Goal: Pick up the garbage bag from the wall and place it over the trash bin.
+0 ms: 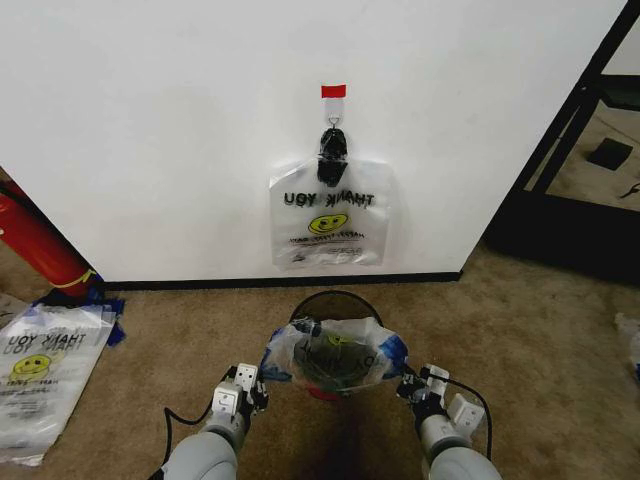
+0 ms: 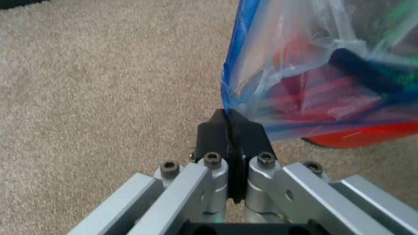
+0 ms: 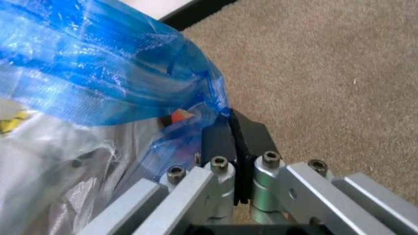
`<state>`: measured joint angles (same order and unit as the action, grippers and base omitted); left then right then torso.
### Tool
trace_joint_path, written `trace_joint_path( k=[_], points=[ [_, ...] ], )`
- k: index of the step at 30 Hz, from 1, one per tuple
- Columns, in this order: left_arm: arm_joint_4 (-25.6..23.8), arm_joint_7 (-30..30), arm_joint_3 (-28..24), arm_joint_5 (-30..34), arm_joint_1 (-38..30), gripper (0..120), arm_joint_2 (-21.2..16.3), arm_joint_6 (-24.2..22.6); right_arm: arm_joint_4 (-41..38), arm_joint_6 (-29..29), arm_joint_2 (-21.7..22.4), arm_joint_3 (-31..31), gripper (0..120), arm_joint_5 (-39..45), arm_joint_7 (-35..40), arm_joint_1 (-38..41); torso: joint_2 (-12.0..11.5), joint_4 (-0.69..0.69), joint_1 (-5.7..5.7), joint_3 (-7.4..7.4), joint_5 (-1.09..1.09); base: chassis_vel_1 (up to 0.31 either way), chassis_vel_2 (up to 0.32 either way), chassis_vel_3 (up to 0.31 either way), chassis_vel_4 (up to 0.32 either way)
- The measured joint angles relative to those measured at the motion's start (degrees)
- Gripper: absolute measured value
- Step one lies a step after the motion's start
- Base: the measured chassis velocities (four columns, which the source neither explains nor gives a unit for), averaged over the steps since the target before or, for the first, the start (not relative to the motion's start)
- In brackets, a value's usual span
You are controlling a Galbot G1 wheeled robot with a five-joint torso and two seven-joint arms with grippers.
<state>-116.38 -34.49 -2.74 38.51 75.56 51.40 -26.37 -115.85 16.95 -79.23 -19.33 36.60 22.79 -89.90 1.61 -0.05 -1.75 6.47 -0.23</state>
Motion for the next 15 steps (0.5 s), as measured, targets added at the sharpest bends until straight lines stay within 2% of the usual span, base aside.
trace_joint_path(
  k=[7,12,15],
  points=[
    [3.22,0.37,-1.25,-0.74,-2.16,0,1.20,1.20,2.81,-0.44,0.39,-0.82,0,-0.08,-0.51,1.75,0.00,0.00,0.00,0.00,0.00,0.000,0.000,0.000,0.000],
    [7.18,1.13,-1.58,-3.58,-4.46,0,3.02,6.16,5.16,-1.06,0.44,-1.15,0,0.08,-1.25,3.97,0.00,0.00,0.00,0.00,0.00,0.000,0.000,0.000,0.000],
    [7.59,1.14,-1.57,-3.75,-4.69,0,3.25,6.68,6.07,-1.38,0.30,-1.10,0,0.09,-1.56,4.68,0.00,0.00,0.00,0.00,0.01,0.000,0.000,0.000,0.000]
  ],
)
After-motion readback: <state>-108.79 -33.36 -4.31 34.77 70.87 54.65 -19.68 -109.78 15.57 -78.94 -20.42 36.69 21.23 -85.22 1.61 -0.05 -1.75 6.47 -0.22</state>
